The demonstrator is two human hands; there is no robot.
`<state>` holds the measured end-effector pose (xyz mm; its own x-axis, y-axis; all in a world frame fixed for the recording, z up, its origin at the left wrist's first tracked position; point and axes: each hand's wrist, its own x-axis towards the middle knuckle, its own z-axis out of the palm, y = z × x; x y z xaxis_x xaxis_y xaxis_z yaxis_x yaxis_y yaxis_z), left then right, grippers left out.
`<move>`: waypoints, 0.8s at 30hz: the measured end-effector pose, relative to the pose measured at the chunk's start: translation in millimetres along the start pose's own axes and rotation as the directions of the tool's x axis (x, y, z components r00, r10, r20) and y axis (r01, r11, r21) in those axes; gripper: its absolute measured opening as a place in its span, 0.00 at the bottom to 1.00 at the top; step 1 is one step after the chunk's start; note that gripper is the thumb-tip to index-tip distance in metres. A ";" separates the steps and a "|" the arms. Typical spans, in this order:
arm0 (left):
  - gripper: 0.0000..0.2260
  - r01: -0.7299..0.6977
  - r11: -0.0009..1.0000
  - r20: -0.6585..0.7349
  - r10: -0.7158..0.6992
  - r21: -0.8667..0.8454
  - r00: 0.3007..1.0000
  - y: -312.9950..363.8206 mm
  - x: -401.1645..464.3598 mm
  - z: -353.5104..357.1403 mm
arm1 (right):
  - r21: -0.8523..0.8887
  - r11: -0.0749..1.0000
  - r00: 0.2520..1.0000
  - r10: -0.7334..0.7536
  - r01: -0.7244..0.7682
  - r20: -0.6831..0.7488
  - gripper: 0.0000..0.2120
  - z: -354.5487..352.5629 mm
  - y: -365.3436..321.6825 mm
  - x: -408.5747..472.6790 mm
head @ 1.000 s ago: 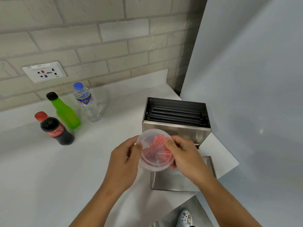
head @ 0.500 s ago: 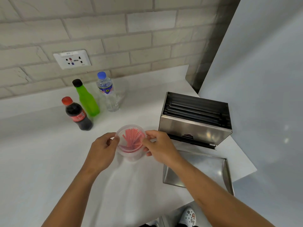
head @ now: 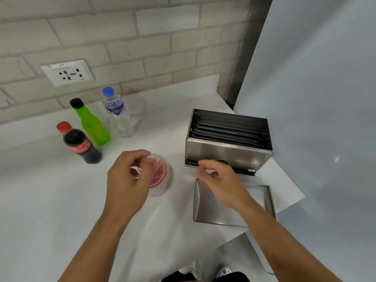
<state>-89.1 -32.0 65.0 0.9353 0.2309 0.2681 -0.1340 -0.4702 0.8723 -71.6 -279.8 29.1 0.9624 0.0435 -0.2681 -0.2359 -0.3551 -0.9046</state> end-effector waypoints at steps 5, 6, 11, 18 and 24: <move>0.11 0.162 0.982 0.374 -0.115 -0.097 0.920 8.5 -22.3 37.3 | -0.077 0.997 0.996 0.022 -0.028 -0.087 0.08 -59.2 25.4 -21.5; 0.11 0.197 0.978 0.455 -0.148 -0.063 0.878 8.1 -27.4 45.6 | -0.096 0.994 0.992 0.044 -0.055 -0.116 0.09 -69.6 32.8 -26.0; 0.08 0.279 0.955 0.555 -0.289 0.104 0.780 -2.4 -50.3 83.8 | -0.240 0.947 0.959 0.155 -0.213 -0.239 0.21 -105.1 74.6 -47.9; 0.10 0.349 0.917 0.590 -0.393 0.194 0.705 -8.9 -69.8 114.3 | -0.234 0.911 0.924 0.276 -0.339 -0.264 0.32 -119.2 106.5 -69.2; 0.21 0.451 0.885 0.527 -0.438 0.114 0.728 -0.8 -77.4 123.6 | -0.135 0.924 0.921 0.327 -0.359 -0.210 0.34 -114.2 104.6 -70.8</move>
<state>-120.9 -154.7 -6.9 0.9123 -0.0749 -0.4027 0.3401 -0.4094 0.8466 -149.0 -426.7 -8.7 0.8377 -0.2718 -0.4737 -0.5451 -0.4699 -0.6943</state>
